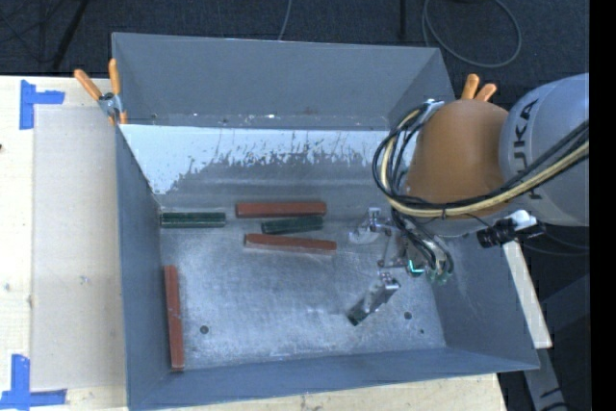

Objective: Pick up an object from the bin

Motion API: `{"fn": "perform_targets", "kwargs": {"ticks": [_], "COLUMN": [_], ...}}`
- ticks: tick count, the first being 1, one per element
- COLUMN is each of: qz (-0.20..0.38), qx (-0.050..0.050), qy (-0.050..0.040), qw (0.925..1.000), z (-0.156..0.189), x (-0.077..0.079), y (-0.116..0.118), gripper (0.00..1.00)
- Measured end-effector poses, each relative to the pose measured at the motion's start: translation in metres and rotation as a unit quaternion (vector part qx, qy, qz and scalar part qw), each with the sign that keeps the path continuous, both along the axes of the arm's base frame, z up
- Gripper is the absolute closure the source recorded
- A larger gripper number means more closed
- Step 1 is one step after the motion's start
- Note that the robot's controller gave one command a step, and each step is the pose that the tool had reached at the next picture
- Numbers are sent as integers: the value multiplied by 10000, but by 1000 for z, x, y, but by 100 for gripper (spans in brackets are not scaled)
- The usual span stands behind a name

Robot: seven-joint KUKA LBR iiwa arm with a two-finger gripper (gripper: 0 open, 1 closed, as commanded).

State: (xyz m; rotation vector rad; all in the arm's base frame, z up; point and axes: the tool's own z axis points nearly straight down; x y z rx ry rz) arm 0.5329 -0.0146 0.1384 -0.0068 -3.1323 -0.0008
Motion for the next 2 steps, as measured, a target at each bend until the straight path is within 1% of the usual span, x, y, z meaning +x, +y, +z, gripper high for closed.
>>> {"fn": "perform_targets", "kwargs": {"ticks": [1, 2], "qz": [2, 766], "qx": [-2, 8], "qy": [-37, -52], "qw": [10000, 9971], "z": [4, -65], "x": [2, -26], "y": [0, -39], "gripper": [0, 100]}}
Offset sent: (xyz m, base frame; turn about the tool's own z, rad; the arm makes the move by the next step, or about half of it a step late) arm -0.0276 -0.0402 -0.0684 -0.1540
